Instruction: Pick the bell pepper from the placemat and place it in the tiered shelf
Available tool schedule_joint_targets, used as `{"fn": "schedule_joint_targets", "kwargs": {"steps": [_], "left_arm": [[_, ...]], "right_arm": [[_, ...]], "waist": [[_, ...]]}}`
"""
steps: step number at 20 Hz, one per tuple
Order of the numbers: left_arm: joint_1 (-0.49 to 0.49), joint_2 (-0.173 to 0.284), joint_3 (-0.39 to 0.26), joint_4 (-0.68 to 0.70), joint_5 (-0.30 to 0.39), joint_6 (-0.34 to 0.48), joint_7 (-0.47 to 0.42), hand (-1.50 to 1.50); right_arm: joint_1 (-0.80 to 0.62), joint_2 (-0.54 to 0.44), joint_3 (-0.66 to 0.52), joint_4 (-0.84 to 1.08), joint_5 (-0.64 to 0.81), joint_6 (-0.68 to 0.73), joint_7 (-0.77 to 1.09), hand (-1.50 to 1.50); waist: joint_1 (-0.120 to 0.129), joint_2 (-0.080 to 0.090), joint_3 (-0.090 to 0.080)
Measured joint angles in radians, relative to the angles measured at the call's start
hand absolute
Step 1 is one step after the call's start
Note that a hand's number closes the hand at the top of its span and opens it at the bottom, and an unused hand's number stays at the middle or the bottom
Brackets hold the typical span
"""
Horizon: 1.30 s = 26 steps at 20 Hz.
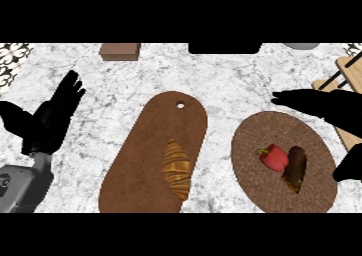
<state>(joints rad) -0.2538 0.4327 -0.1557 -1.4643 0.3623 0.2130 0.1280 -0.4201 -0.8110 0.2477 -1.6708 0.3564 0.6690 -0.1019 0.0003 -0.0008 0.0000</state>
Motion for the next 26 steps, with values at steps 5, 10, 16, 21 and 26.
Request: {"fn": "schedule_joint_targets", "kwargs": {"steps": [5,10,16,21,26], "left_arm": [[0.006,-0.008,0.021,0.002,-0.013,-0.019,0.004,0.0],[0.002,-0.027,0.047,-0.005,-0.035,-0.039,0.02,0.0],[-0.011,-0.056,0.078,0.004,-0.08,-0.057,0.035,0.0],[0.021,-0.078,0.099,-0.041,-0.105,-0.072,0.055,0.0],[0.015,-0.106,0.121,-0.025,-0.132,-0.091,0.047,0.0]], "right_arm": [[0.037,0.035,0.057,-0.033,0.153,-0.038,0.05,-1.5],[0.038,0.066,0.057,-0.017,0.262,-0.026,0.045,-1.5],[0.102,0.107,0.053,-0.015,0.383,-0.049,0.002,-1.5],[0.144,0.137,0.032,-0.002,0.456,-0.059,-0.042,-1.5],[0.158,0.183,0.009,0.055,0.515,-0.093,-0.092,-1.5]], "waist": [[0.001,0.0,0.0],[0.002,0.001,0.0],[0.0,0.001,0.0],[0.001,0.0,0.0],[0.001,0.001,0.0]]}}
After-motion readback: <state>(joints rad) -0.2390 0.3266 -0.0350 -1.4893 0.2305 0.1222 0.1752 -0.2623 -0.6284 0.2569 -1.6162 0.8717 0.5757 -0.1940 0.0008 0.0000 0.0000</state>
